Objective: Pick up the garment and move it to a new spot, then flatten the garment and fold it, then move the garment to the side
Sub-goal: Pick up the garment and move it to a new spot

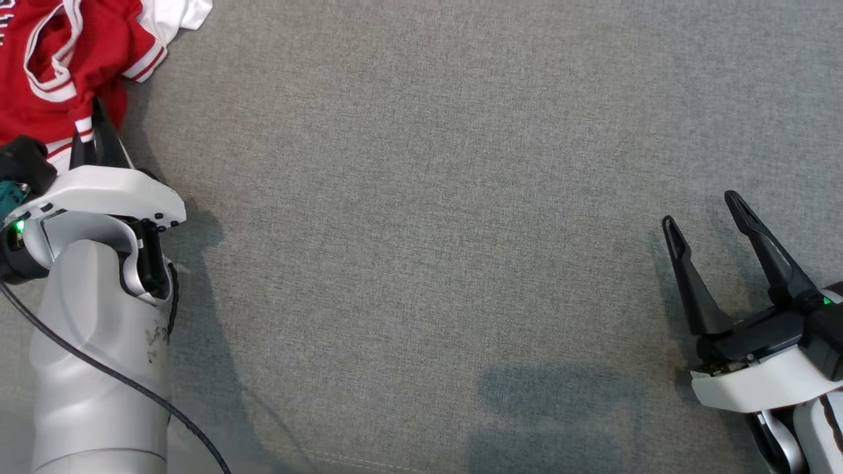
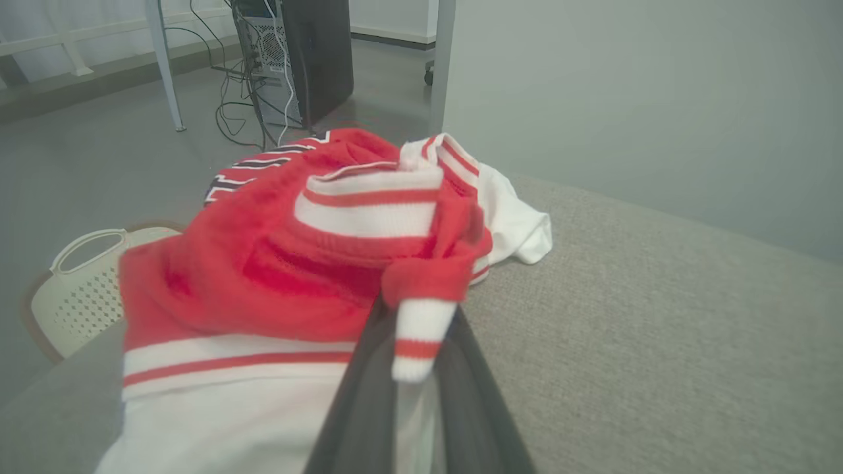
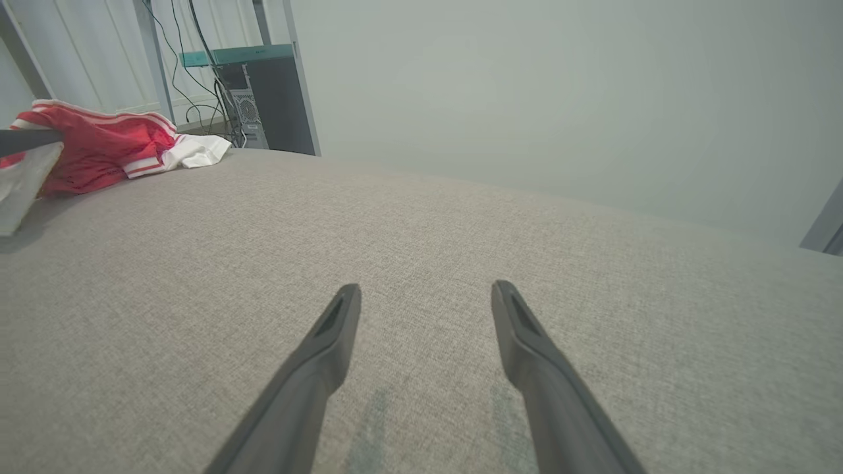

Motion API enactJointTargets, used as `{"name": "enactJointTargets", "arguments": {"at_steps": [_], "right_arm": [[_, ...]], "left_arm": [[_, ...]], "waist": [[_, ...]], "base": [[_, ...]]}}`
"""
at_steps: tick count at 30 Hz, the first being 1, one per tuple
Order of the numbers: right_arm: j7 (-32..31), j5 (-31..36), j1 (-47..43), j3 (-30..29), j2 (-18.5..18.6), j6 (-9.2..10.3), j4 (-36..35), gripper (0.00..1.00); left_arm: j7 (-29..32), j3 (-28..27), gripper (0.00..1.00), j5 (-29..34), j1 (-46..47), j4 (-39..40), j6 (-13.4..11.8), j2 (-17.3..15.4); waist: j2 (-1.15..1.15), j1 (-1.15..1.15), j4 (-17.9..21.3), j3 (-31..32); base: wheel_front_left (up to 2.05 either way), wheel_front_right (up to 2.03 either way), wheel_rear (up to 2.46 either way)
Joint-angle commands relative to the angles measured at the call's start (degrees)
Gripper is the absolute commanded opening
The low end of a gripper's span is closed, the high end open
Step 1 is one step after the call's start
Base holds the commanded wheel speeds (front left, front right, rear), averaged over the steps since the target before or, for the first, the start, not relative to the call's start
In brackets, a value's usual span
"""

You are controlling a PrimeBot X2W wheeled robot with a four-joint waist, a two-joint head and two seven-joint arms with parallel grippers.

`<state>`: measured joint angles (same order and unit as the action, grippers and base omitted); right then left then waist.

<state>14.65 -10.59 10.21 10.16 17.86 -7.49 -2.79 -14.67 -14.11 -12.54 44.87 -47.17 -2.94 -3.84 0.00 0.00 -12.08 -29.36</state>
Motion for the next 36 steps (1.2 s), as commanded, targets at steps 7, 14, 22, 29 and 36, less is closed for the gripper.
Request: {"name": "enactJointTargets", "arguments": {"at_steps": [7,14,22,29,36], "right_arm": [[0.35,-1.2,1.43,2.78,-3.31,0.0,0.45,1.0],[0.35,-1.73,1.71,3.41,-6.99,0.0,1.68,1.0],[0.35,-2.26,0.25,2.63,-9.68,0.0,2.5,1.0],[0.35,-2.68,-1.27,2.44,-11.61,0.0,3.03,1.0],[0.35,-3.17,-2.25,2.44,-12.85,0.0,3.58,1.0]], "left_arm": [[-0.33,-3.61,0.0,0.77,-5.92,19.41,5.88,-0.42],[-0.33,-3.71,0.0,-1.94,-9.68,28.49,9.37,0.28],[-0.17,0.44,0.0,-5.07,-12.61,34.06,10.27,0.34],[3.53,8.95,0.0,-9.14,-12.8,39.31,10.4,0.19],[6.86,14.29,0.0,-12.95,-12.47,43.78,10.41,0.48]], "waist": [[0.0,0.0,1.11,4.78],[0.0,0.0,4.6,9.93],[0.0,0.0,9.44,15.23],[0.0,0.0,13.67,19.44],[0.0,0.0,17.98,21.87]], "base": [[0.0,0.0,0.0],[0.0,0.0,0.0],[0.0,0.0,0.0],[0.0,0.0,0.0],[0.0,0.0,0.0]]}}
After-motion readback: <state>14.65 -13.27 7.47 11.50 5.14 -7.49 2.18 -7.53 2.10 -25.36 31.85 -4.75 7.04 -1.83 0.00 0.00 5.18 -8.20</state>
